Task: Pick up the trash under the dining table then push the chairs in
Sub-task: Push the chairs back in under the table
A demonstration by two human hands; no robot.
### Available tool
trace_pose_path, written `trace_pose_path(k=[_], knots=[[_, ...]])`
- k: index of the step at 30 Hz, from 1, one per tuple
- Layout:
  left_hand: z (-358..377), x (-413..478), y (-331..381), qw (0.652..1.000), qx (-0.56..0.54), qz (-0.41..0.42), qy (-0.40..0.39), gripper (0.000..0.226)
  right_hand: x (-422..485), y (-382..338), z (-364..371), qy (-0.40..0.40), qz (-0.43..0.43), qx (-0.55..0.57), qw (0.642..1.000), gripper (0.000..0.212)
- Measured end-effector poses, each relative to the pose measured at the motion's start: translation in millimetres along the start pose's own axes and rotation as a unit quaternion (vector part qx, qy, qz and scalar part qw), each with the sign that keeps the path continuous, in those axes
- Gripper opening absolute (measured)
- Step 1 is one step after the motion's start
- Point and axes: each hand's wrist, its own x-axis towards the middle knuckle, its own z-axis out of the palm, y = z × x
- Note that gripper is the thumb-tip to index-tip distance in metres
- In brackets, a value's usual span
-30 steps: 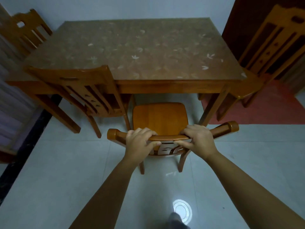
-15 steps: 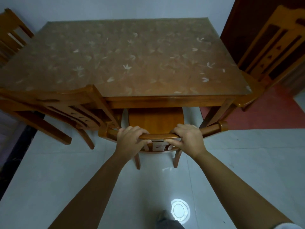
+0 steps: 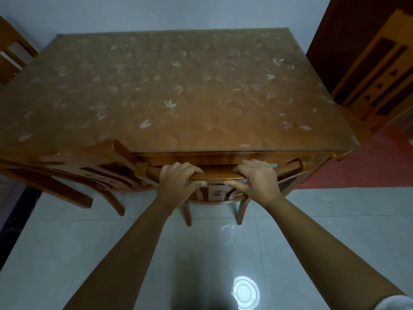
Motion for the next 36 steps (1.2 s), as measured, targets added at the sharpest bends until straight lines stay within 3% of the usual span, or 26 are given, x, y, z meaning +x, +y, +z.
trace_pose_path(k=[20,36], knots=[[7,64,-40,0.998,-0.003,0.037,0.048,0.043,59,20,28,-0.026,0.026,0.022,0.999,0.043],[1,63,-44,0.999,-0.028,0.028,0.015,0.056,60,9,21,-0.071,0.062,0.029,0.995,0.046]])
